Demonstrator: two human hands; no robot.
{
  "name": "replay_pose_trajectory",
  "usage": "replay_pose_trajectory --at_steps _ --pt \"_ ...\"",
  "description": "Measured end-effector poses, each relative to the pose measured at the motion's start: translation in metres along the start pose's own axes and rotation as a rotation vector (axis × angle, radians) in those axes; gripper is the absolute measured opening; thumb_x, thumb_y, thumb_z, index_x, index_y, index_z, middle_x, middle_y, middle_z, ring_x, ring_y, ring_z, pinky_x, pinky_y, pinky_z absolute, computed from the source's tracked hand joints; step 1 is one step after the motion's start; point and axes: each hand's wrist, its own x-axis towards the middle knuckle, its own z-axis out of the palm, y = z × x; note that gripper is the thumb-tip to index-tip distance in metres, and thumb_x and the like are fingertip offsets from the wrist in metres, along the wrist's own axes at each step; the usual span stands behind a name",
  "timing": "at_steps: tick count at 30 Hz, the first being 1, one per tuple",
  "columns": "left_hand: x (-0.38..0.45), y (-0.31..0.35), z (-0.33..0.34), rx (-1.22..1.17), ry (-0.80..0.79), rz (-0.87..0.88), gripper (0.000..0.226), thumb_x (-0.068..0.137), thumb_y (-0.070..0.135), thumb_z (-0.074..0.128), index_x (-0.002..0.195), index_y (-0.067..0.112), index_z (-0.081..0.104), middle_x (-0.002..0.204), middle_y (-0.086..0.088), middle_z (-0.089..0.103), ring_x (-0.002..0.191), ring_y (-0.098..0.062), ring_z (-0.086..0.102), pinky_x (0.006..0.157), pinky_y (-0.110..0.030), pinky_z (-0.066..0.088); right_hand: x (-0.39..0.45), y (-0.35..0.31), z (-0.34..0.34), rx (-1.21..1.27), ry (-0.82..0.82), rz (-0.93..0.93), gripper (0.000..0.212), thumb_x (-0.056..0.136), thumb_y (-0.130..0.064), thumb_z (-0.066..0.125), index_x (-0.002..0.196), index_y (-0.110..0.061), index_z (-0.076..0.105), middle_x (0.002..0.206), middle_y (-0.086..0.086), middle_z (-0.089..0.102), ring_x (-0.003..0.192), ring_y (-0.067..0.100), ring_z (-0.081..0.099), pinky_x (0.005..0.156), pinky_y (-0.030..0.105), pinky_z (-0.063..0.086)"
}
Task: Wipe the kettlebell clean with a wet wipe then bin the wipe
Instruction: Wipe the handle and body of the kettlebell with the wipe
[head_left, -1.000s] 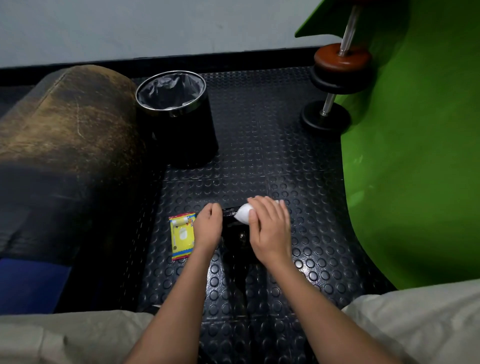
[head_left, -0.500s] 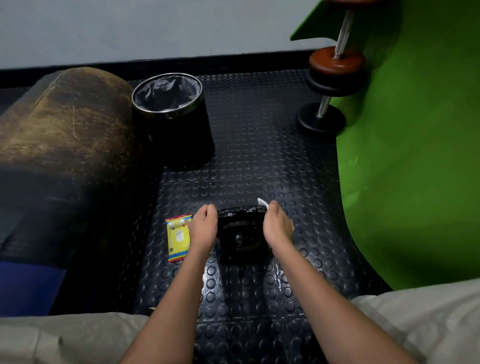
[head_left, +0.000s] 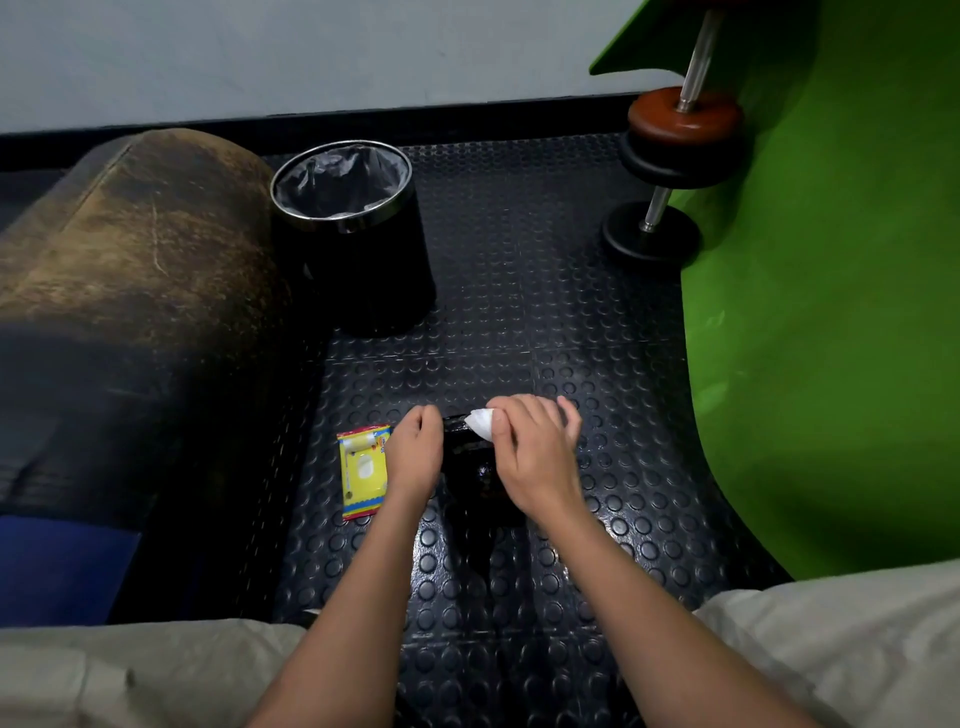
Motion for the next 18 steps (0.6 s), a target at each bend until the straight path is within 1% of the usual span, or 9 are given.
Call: replay_pose_trajectory --at_steps 3,5,7,10,12,13,15,16,18 --pt "-0.001 0.002 0.000 0.020 0.003 0.000 0.031 0.096 0.026 0.039 0.067 0.019 0.033 0.064 0.005 0.039 0.062 -0.015 0.033 0.057 -0.034 0.028 -0.001 0.007 0.002 0.072 0.069 0.124 0.033 0.105 -0.038 0.032 0.100 -0.032 0.064 0.099 -0.020 0.060 0.100 0.004 0.051 0.115 0.044 0.021" --pt "-0.001 0.001 0.001 0.020 -0.003 -0.003 0.031 0.097 0.026 0.039 0.067 0.019 0.033 0.064 0.005 0.038 0.062 -0.014 0.033 0.056 -0.034 0.027 0.000 0.009 -0.002 0.132 0.062 0.229 0.035 0.105 -0.039 0.030 0.097 -0.031 0.063 0.092 -0.019 0.059 0.094 0.003 0.049 0.112 0.041 0.023" --pt "-0.002 0.001 0.001 0.016 -0.009 -0.003 0.030 0.097 0.026 0.038 0.068 0.018 0.032 0.065 0.004 0.037 0.062 -0.014 0.032 0.055 -0.034 0.026 0.003 0.009 -0.008 0.243 -0.006 0.399 0.039 0.106 -0.039 0.027 0.099 -0.027 0.064 0.088 -0.017 0.059 0.093 0.004 0.048 0.108 0.039 0.025" --pt "-0.002 0.002 0.000 0.006 -0.003 -0.003 0.030 0.097 0.026 0.038 0.069 0.017 0.032 0.065 0.003 0.037 0.062 -0.014 0.032 0.055 -0.034 0.025 0.007 0.015 -0.014 0.411 -0.149 0.753 0.047 0.107 -0.044 0.023 0.113 -0.023 0.065 0.101 -0.002 0.063 0.106 0.022 0.053 0.104 0.044 0.034" --pt "-0.003 0.004 -0.001 0.016 0.000 0.004 0.029 0.098 0.024 0.038 0.070 0.017 0.033 0.066 0.002 0.036 0.062 -0.014 0.031 0.056 -0.034 0.025 0.005 0.023 -0.012 0.562 -0.245 0.945 0.050 0.105 -0.045 0.023 0.108 -0.013 0.062 0.102 0.005 0.061 0.101 0.027 0.057 0.096 0.045 0.043" --pt "-0.004 0.005 -0.002 0.019 0.001 0.008 0.029 0.098 0.024 0.038 0.071 0.016 0.033 0.067 0.002 0.037 0.062 -0.014 0.031 0.056 -0.034 0.026 0.003 0.027 -0.011 0.630 -0.277 1.002 0.050 0.104 -0.044 0.024 0.103 -0.008 0.060 0.099 0.008 0.061 0.099 0.029 0.058 0.090 0.043 0.045" --pt "-0.004 0.006 -0.002 0.015 0.001 0.007 0.029 0.098 0.024 0.038 0.071 0.016 0.034 0.067 0.002 0.037 0.063 -0.014 0.032 0.057 -0.034 0.026 0.002 0.026 -0.010 0.697 -0.278 1.065 0.049 0.104 -0.045 0.025 0.096 -0.011 0.059 0.103 0.012 0.064 0.104 0.033 0.061 0.092 0.043 0.048" --pt "-0.004 0.005 -0.002 0.012 0.003 0.003 0.029 0.098 0.024 0.038 0.071 0.016 0.034 0.067 0.002 0.037 0.063 -0.014 0.032 0.057 -0.034 0.026 0.003 0.023 -0.011 0.698 -0.260 1.089 0.050 0.105 -0.045 0.024 0.099 -0.011 0.060 0.112 0.014 0.065 0.107 0.033 0.060 0.095 0.045 0.047" --pt "-0.003 0.004 -0.001 0.011 0.003 -0.004 0.028 0.098 0.025 0.038 0.071 0.016 0.034 0.067 0.002 0.038 0.063 -0.014 0.033 0.057 -0.034 0.027 0.007 0.016 -0.015 0.630 -0.205 1.057 0.051 0.107 -0.043 0.021 0.108 -0.012 0.062 0.122 0.014 0.063 0.107 0.031 0.058 0.092 0.043 0.044"
